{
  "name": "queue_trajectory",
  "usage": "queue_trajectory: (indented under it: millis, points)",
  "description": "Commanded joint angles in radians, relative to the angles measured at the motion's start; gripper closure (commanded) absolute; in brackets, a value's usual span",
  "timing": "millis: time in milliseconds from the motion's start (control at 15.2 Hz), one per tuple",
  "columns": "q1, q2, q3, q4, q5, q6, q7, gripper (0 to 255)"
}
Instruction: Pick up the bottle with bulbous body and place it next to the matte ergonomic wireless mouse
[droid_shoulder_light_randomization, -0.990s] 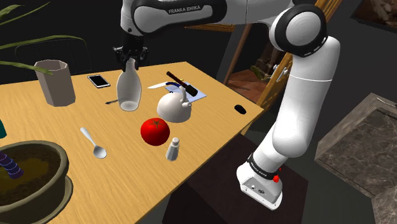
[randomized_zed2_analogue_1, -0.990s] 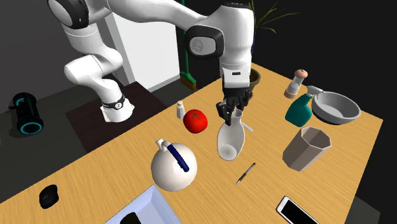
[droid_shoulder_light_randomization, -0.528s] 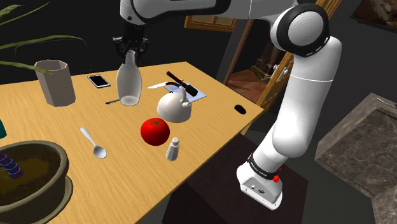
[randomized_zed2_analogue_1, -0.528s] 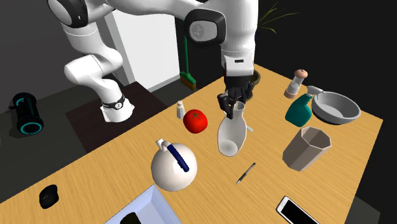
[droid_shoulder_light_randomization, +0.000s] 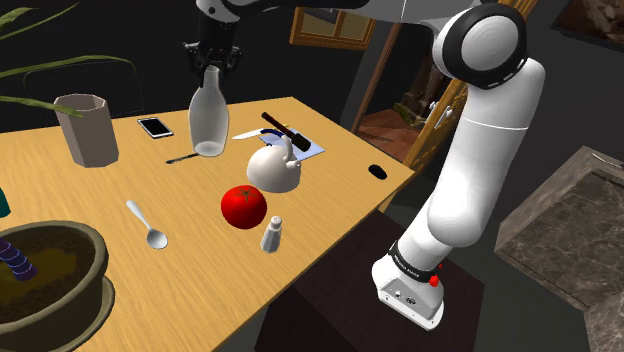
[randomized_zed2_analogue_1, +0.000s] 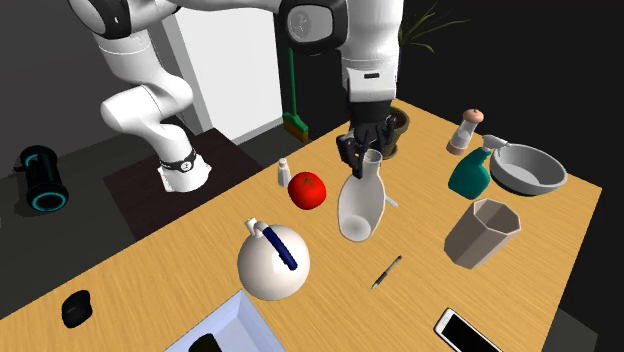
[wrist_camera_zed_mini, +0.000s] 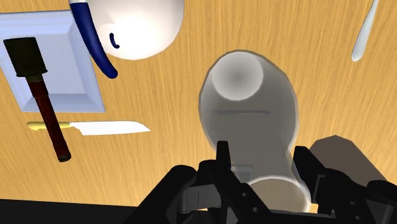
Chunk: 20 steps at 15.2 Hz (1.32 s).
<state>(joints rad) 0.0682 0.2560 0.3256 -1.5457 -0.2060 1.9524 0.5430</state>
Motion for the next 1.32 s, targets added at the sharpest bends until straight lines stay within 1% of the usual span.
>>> queue_trajectory:
  millis: [0, 264, 594, 924, 1254]
  points:
    - [-0.033, -0.066, -0.006, -0.083, 0.028, 0.026, -0.037, 255]
    - [-0.092, -0.182, -0.034, -0.231, 0.082, 0.073, -0.129, 255]
    - [-0.15, -0.307, -0.086, -0.38, 0.14, 0.112, -0.254, 255]
    - [-0.197, -0.409, -0.152, -0.495, 0.18, 0.134, -0.382, 255]
    - [-0.241, -0.488, -0.226, -0.58, 0.203, 0.143, -0.51, 255]
